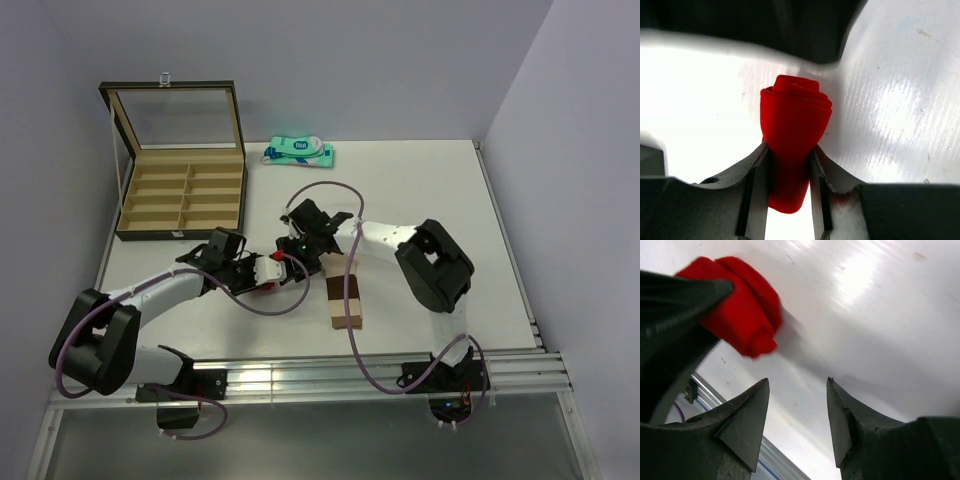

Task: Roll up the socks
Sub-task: Roll the sock at the center of the board, then pick up the sock at the center of the board.

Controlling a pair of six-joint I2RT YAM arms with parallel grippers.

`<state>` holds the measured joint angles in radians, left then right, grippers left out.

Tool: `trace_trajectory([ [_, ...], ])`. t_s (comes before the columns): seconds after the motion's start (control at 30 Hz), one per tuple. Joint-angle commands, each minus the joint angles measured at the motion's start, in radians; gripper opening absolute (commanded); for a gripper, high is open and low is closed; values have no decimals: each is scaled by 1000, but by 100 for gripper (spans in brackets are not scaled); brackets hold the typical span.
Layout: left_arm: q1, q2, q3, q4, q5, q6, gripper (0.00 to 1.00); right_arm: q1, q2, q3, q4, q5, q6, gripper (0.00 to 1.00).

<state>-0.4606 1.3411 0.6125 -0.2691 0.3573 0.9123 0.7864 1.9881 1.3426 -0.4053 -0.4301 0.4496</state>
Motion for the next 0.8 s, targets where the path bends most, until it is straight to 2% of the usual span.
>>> trace_trajectory([
  [0.0, 37, 10, 50, -74, 55, -56, 0, -36, -124, -43, 54, 115, 67, 57],
  [0.2, 80, -6, 82, -78, 60, -92, 0, -85, -238, -138, 125, 145, 104, 57],
  [0.77, 280, 21, 323, -144, 86, -171, 0, -88, -321, -142, 115, 203, 81, 57],
])
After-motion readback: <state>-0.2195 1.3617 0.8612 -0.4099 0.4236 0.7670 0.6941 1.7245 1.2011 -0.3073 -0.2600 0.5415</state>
